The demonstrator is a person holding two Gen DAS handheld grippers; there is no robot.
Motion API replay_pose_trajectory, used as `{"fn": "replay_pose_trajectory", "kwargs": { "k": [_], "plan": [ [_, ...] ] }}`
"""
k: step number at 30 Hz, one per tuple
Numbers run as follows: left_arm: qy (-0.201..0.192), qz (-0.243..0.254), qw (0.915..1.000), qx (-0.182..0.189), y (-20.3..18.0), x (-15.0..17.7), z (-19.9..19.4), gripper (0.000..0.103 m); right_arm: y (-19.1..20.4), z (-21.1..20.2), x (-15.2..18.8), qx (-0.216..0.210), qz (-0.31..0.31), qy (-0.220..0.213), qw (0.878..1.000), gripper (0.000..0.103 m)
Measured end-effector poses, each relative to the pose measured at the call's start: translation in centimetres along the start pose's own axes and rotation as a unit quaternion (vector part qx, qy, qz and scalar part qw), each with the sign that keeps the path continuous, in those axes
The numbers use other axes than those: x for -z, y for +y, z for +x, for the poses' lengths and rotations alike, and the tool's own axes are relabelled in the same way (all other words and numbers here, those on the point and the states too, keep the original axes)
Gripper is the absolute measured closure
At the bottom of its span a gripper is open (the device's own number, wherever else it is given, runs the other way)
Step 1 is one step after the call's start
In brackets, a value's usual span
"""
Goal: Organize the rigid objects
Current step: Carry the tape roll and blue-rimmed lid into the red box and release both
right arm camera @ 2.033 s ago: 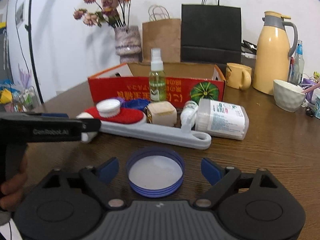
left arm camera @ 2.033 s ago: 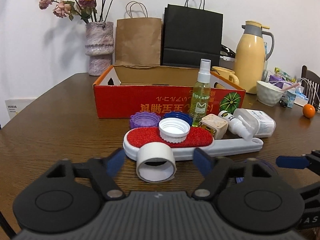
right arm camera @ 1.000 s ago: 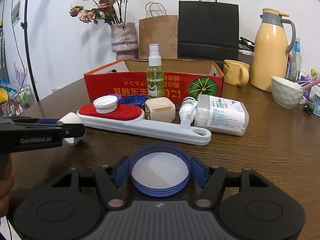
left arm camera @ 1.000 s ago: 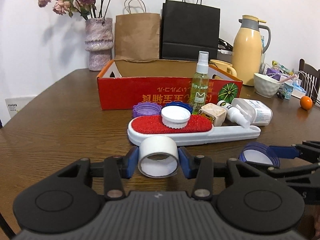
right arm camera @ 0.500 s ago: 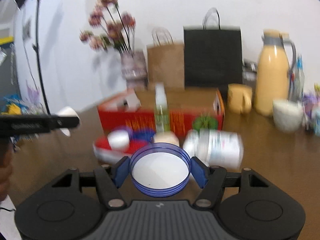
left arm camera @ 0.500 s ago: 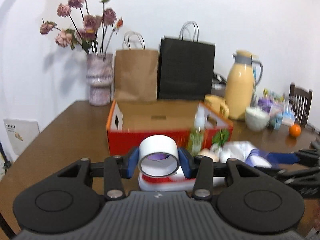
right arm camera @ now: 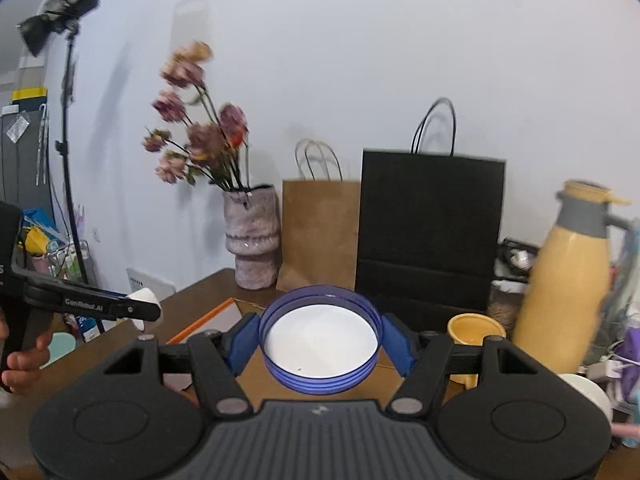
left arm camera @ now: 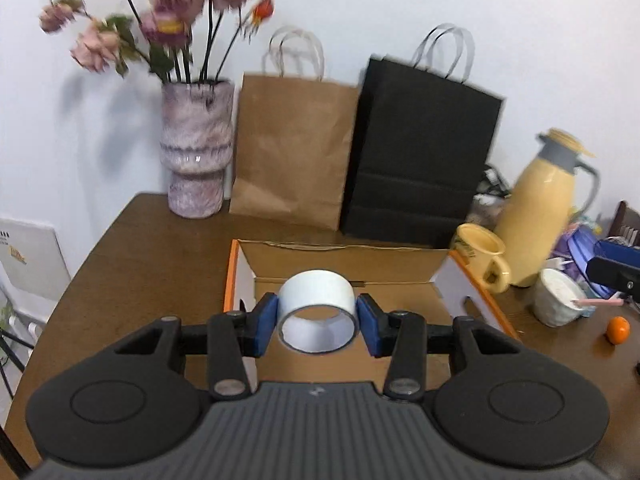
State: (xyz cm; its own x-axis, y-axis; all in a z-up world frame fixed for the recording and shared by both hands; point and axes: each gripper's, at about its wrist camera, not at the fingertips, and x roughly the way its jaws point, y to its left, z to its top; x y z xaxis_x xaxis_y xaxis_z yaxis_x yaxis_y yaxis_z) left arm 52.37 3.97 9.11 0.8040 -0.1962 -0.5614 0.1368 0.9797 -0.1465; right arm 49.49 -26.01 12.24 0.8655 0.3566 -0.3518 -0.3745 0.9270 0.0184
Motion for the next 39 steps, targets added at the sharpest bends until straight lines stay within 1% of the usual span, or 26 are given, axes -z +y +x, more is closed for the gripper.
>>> {"fn": "replay_pose_trajectory", "kwargs": {
  "k": [2, 4, 6, 7, 9, 11, 12, 13, 15, 17, 19, 20, 21, 22, 23, 24, 25, 26, 27, 29, 31, 33, 36, 39],
  "plan": [
    [0.021, 0.0, 0.9998, -0.005, 0.5, -1.3, 2.5, 0.059, -0.7, 2.7, -0.7, -0.002, 0.002, 0.019, 1.0, 0.038],
    [0.041, 0.002, 0.9991, -0.006, 0.9, -2.5, 5.2, 0.059, -1.6, 6.1, -1.4, -0.01, 0.014, 0.046, 0.999, 0.038],
    [0.057, 0.01, 0.9983, -0.006, 1.2, -3.5, 7.9, 0.059, -2.1, 9.4, -1.5, -0.008, 0.022, 0.067, 0.997, 0.038],
    [0.067, 0.016, 0.9976, -0.012, 1.2, -3.8, 9.4, 0.059, -2.2, 11.1, -1.4, -0.003, 0.022, 0.077, 0.997, 0.038],
    [0.095, 0.02, 0.9951, -0.022, 1.4, -4.1, 12.7, 0.059, -2.6, 14.5, -0.8, 0.01, 0.029, 0.103, 0.994, 0.038],
    [0.133, 0.028, 0.9902, -0.032, 1.5, -4.0, 16.3, 0.059, -2.8, 17.9, 0.4, 0.021, 0.029, 0.133, 0.991, 0.038],
    [0.147, 0.041, 0.9875, -0.04, 1.4, -3.8, 17.9, 0.059, -2.9, 19.5, 1.0, 0.031, 0.025, 0.147, 0.988, 0.038],
    [0.155, 0.05, 0.9852, -0.055, 1.3, -3.5, 19.2, 0.059, -2.9, 21.0, 1.7, 0.041, 0.02, 0.159, 0.986, 0.038],
    [0.165, 0.058, 0.9825, -0.064, 1.4, -3.3, 20.8, 0.058, -2.9, 22.6, 2.7, 0.059, 0.005, 0.166, 0.984, 0.037],
    [0.162, 0.069, 0.9813, -0.078, 1.4, -3.1, 21.7, 0.058, -2.8, 23.6, 3.3, 0.062, -0.004, 0.168, 0.984, 0.037],
    [0.154, 0.075, 0.9817, -0.082, 1.5, -2.8, 22.4, 0.058, -2.8, 24.2, 3.8, 0.056, -0.005, 0.172, 0.984, 0.037],
    [0.154, 0.075, 0.9815, -0.086, 1.6, -2.6, 22.8, 0.055, -2.7, 24.4, 4.1, 0.054, -0.007, 0.172, 0.984, 0.037],
    [0.138, 0.084, 0.9818, -0.1, 1.4, -2.3, 22.8, 0.051, -2.7, 24.6, 4.3, 0.051, -0.008, 0.18, 0.982, 0.037],
    [0.12, 0.094, 0.9828, -0.104, 1.2, -1.9, 22.8, 0.049, -2.9, 24.7, 4.3, 0.046, -0.006, 0.183, 0.982, 0.036],
    [0.119, 0.104, 0.9813, -0.109, 0.9, -1.9, 22.8, 0.048, -3.1, 24.7, 4.3, 0.041, -0.001, 0.181, 0.983, 0.026],
    [0.114, 0.11, 0.9817, -0.106, 0.6, -2.0, 22.8, 0.043, -3.4, 24.5, 4.2, 0.039, 0.007, 0.178, 0.983, 0.018],
    [0.099, 0.112, 0.9838, -0.099, 0.3, -2.0, 22.4, 0.037, -3.6, 24.4, 4.1, 0.041, 0.013, 0.176, 0.983, 0.009],
    [0.09, 0.113, 0.9846, -0.098, 0.1, -2.0, 22.2, 0.026, -3.8, 24.3, 4.1, 0.044, 0.018, 0.173, 0.984, 0.008],
    [0.093, 0.113, 0.9847, -0.095, 0.0, -1.9, 22.2, 0.023, -4.0, 24.3, 4.1, 0.05, 0.024, 0.171, 0.984, 0.008],
    [0.117, 0.101, 0.9849, -0.077, 0.3, -1.8, 22.9, 0.023, -4.6, 24.2, 4.1, 0.055, 0.043, 0.17, 0.983, 0.008],
    [0.112, 0.1, 0.9856, -0.077, 0.1, -1.9, 22.9, 0.023, -5.5, 24.1, 4.2, 0.049, 0.07, 0.17, 0.982, 0.008],
    [0.111, 0.1, 0.9853, -0.082, 0.1, -2.0, 23.0, 0.021, -6.0, 24.2, 4.2, 0.043, 0.08, 0.17, 0.981, 0.008],
    [0.105, 0.108, 0.9835, -0.1, -0.2, -2.0, 22.7, 0.018, -5.4, 24.5, 4.2, 0.052, 0.059, 0.176, 0.981, 0.008],
    [0.092, 0.117, 0.9832, -0.106, -0.5, -2.2, 21.2, 0.017, -4.7, 23.6, 3.9, 0.051, 0.041, 0.151, 0.986, 0.008]
  ]
}}
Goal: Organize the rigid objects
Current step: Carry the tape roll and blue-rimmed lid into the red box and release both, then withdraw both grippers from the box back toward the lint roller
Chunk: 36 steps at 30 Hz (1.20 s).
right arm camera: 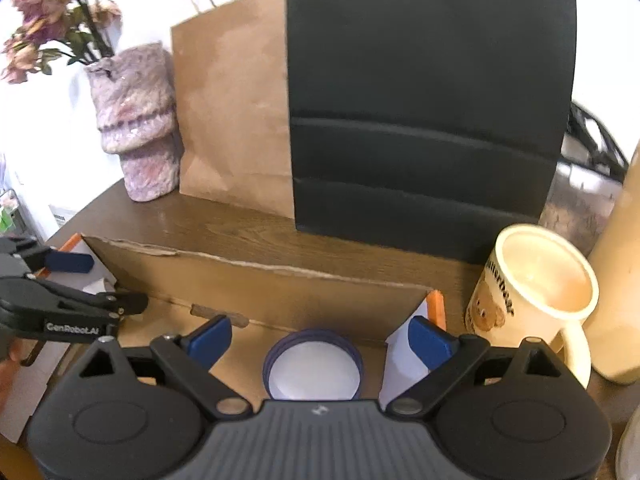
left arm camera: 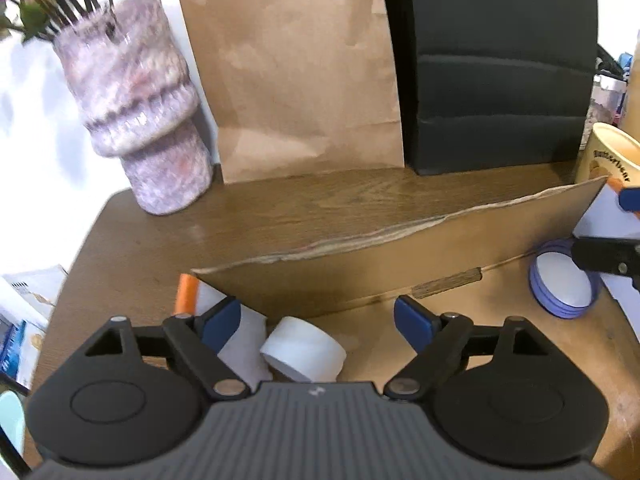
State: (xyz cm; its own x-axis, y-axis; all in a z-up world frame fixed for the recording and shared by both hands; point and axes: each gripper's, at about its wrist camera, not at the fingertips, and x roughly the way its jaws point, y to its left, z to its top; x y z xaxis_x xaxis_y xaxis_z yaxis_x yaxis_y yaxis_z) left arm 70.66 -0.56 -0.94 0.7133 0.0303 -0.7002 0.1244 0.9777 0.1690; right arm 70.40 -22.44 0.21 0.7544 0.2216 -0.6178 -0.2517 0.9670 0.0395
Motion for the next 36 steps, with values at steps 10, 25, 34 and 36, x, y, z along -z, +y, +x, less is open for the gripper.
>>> {"fn": "replay_pose_trajectory", "kwargs": {
  "k": [10, 25, 34, 36],
  "plan": [
    [0.02, -0.03, 0.9984, 0.043, 0.5, 2.6, -9.1, 0.003, 0.8, -9.2, 0.5, -0.038, 0.011, -0.023, 0.999, 0.007],
    [-0.146, -0.054, 0.9839, 0.087, -1.8, 16.7, -30.9, 0.0, 4.1, -27.7, 11.9, -0.041, 0.016, -0.132, 0.99, 0.0],
    [-0.147, -0.104, 0.9802, 0.084, -2.2, 25.4, -33.7, 0.0, 7.3, -33.1, 21.5, -0.053, 0.022, -0.148, 0.987, 0.0],
    [-0.151, -0.112, 0.979, 0.078, -2.3, 26.9, -34.3, 0.0, 8.1, -33.4, 22.9, -0.054, 0.018, -0.144, 0.988, 0.0]
  ]
}}
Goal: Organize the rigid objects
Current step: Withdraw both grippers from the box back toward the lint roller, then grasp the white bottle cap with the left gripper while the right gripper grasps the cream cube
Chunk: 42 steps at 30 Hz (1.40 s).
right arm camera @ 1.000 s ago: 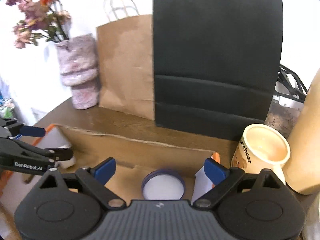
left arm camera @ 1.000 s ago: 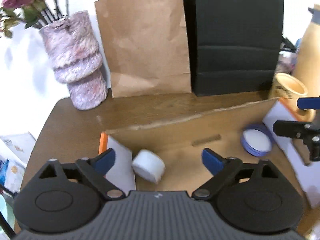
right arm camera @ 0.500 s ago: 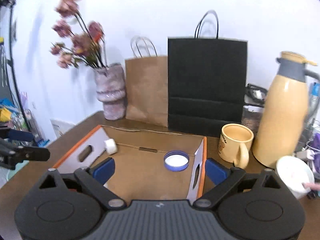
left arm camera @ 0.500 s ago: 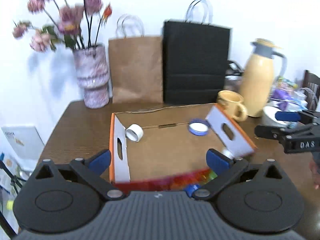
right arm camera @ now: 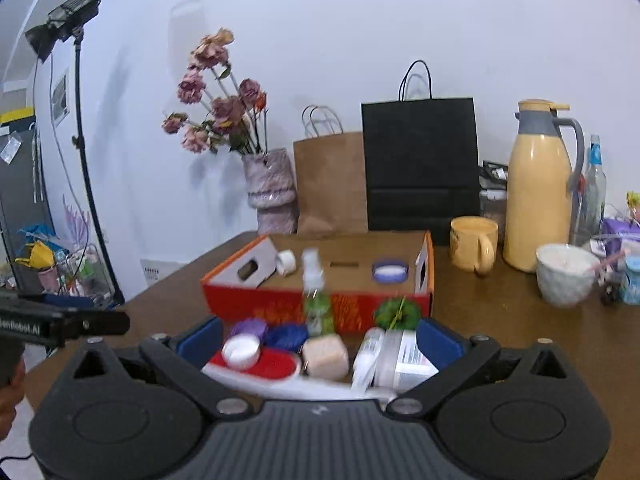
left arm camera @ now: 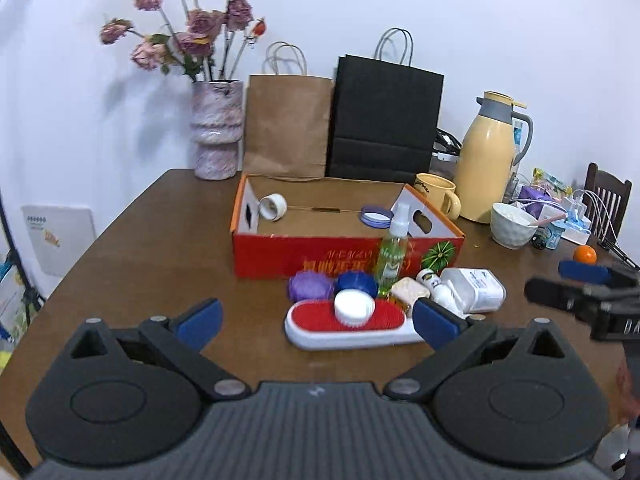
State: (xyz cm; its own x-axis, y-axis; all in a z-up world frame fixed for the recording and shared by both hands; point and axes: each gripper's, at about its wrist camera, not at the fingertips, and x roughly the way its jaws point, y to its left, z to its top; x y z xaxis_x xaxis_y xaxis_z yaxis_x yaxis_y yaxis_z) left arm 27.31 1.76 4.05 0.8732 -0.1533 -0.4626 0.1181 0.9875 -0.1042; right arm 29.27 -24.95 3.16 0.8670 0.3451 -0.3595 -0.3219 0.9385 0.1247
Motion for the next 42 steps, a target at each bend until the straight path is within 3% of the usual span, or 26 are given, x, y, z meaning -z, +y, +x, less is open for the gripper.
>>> {"fn": "replay_pose_trajectory", "kwargs": {
  "k": [8, 19, 24, 32, 33, 36, 38, 42],
  "plan": [
    [0.003, 0.011, 0.9997, -0.021, -0.4, 2.9, -1.4, 0.0, 1.4, -1.9, 2.8, -0.002, -0.005, 0.003, 1.0, 0.0],
    [0.023, 0.045, 0.9987, -0.005, -3.1, 3.6, 3.9, 0.0, 0.0, -0.3, 3.4, 0.015, -0.01, 0.008, 1.0, 0.0],
    [0.03, 0.081, 0.9962, 0.004, -4.7, 2.8, 7.9, 0.017, -0.7, 2.2, 3.4, 0.005, -0.006, 0.018, 1.0, 0.002],
    [0.047, 0.088, 0.9949, 0.013, -5.5, 1.8, 13.7, 0.027, -1.5, 5.7, 2.8, -0.01, -0.01, 0.018, 1.0, 0.012],
    [0.046, 0.084, 0.9953, 0.016, -5.4, 1.6, 14.1, 0.036, -1.6, 6.1, 2.7, -0.013, -0.008, 0.018, 1.0, 0.013],
    [0.069, 0.076, 0.9944, 0.023, -4.8, 1.1, 15.6, 0.061, -2.1, 7.9, 1.9, -0.015, -0.012, 0.03, 0.999, 0.032],
    [0.065, 0.086, 0.9941, 0.018, -4.7, 1.0, 16.0, 0.061, -2.4, 8.5, 1.6, -0.02, -0.007, 0.02, 1.0, 0.036],
    [0.055, 0.074, 0.9955, 0.02, -4.4, 1.2, 16.4, 0.059, -2.5, 11.0, 1.0, -0.03, -0.015, 0.049, 0.998, 0.035]
  ]
}}
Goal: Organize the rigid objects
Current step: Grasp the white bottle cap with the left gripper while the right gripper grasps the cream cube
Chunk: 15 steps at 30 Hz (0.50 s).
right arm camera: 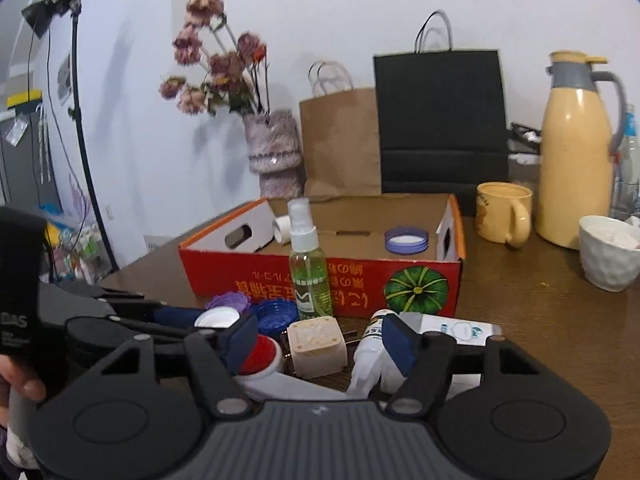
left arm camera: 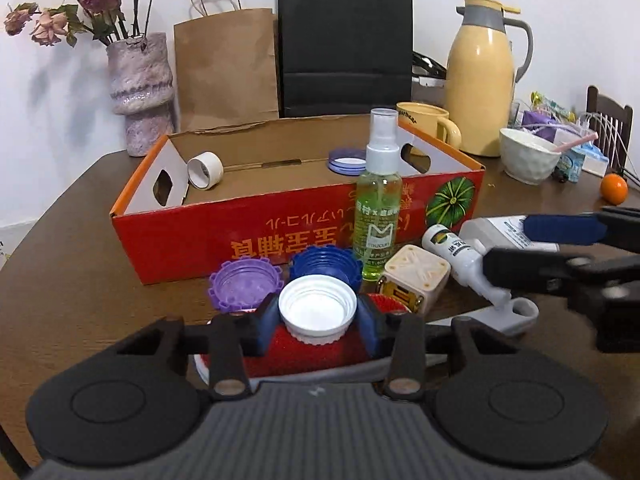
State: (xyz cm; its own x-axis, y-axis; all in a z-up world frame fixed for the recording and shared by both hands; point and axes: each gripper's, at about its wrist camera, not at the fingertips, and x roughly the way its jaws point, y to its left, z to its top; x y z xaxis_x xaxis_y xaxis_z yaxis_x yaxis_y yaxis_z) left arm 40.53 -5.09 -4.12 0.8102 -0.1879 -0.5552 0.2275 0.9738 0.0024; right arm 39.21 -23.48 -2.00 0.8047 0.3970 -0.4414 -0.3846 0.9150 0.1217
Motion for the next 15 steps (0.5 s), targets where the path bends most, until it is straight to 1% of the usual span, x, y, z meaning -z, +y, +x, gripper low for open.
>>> {"fn": "replay_pose_trajectory", "kwargs": {
  "k": [2, 4, 5, 6, 7, 10, 13, 15],
  "plan": [
    [-0.003, -0.009, 0.9999, 0.007, 0.4, -0.1, 0.2, 0.055, 0.1, 1.9, -0.5, -0.009, -0.008, 0.015, 1.0, 0.036],
    [-0.002, -0.011, 0.9998, 0.017, 0.7, -0.3, 0.3, 0.057, 0.3, 3.7, -1.1, -0.001, -0.008, 0.04, 0.999, 0.038],
    [-0.002, -0.005, 0.9999, 0.015, 0.7, -0.3, 0.5, 0.058, 0.5, 4.3, -1.3, 0.001, -0.014, 0.041, 0.999, 0.044],
    [-0.002, 0.005, 0.9999, 0.014, 0.6, -0.3, 0.5, 0.059, 0.5, 4.6, -1.5, 0.005, -0.016, 0.036, 0.999, 0.046],
    [-0.003, 0.014, 0.9998, 0.013, 0.3, -0.3, 0.5, 0.062, 0.3, 5.0, -1.6, 0.003, -0.012, 0.036, 0.999, 0.045],
    [-0.013, 0.008, 0.9997, 0.016, 0.4, 0.0, 0.0, 0.062, -0.4, 6.1, -1.6, -0.006, -0.003, 0.058, 0.998, 0.045],
    [-0.03, -0.011, 0.9994, 0.009, 1.1, 0.4, -1.3, 0.062, -0.2, 7.4, -1.1, -0.006, -0.015, 0.084, 0.996, 0.046],
    [-0.041, -0.022, 0.9989, 0.007, 1.8, 0.6, -2.4, 0.062, 0.2, 7.9, -0.9, -0.003, -0.025, 0.091, 0.996, 0.047]
  ]
}}
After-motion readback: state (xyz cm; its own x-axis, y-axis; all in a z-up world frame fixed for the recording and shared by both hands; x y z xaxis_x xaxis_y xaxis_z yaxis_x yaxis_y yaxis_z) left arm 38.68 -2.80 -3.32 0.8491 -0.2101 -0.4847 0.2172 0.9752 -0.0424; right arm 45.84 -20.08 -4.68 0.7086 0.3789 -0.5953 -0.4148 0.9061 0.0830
